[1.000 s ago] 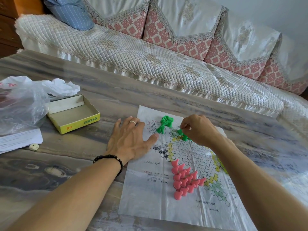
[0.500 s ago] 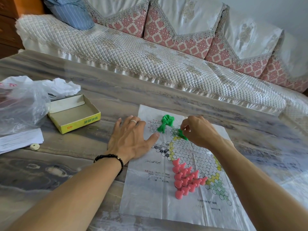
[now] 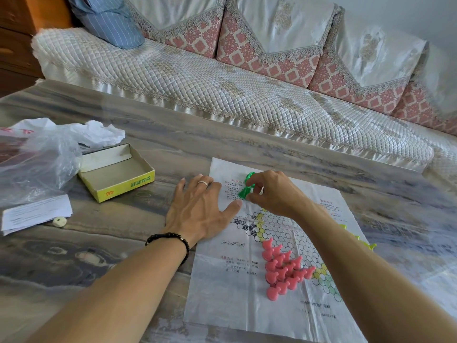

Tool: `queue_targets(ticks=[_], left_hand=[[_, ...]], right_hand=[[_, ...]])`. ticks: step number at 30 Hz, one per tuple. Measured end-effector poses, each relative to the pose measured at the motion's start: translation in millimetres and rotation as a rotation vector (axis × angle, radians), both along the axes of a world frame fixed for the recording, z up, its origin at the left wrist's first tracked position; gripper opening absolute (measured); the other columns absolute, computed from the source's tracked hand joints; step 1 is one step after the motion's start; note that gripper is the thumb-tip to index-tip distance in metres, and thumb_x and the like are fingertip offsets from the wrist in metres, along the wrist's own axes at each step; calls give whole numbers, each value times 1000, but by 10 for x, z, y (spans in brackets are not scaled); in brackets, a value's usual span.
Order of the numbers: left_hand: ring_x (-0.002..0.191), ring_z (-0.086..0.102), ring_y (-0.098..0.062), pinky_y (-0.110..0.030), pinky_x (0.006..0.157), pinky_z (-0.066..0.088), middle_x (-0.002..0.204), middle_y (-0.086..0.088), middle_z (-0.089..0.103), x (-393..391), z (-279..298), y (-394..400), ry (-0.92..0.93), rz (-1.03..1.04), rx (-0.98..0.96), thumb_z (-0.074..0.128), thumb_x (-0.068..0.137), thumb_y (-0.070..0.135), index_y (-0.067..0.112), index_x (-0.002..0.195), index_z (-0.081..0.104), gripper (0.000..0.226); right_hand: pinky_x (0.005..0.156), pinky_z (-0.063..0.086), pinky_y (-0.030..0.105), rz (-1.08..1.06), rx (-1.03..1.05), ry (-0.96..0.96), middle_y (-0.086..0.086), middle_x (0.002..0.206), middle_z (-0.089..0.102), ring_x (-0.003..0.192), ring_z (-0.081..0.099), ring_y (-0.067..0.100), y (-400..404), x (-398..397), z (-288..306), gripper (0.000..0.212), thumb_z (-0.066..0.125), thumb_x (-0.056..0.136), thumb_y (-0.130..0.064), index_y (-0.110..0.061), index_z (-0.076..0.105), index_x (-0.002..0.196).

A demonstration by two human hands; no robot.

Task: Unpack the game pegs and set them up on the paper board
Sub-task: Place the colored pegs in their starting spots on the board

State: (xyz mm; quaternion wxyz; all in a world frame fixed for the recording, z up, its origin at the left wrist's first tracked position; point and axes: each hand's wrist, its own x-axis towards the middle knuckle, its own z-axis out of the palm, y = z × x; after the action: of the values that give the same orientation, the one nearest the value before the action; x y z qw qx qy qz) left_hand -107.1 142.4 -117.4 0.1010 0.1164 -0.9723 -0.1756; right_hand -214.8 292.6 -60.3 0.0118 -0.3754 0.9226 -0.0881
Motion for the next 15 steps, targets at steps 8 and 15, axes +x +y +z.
queue_targets(ticks=[8, 15], left_hand=[[145, 18, -18, -48, 118, 10, 152, 0, 35, 3, -22, 0, -3, 2, 3, 25, 87, 73, 24, 138, 44, 74], [145, 19, -19, -48, 119, 10, 153, -1, 34, 18, -8, -1, -2, -13, 3, 25, 89, 71, 23, 138, 43, 72]], right_hand=[[67, 54, 28, 2, -20, -12, -3, 87, 68, 74, 61, 11, -13, -9, -22, 6, 64, 86, -16, -17, 68, 90], [52, 52, 24, -119, -189, -120, 4, 80, 69, 58, 65, 11, 230, -30, 246, 10, 61, 90, -10, -16, 56, 95]])
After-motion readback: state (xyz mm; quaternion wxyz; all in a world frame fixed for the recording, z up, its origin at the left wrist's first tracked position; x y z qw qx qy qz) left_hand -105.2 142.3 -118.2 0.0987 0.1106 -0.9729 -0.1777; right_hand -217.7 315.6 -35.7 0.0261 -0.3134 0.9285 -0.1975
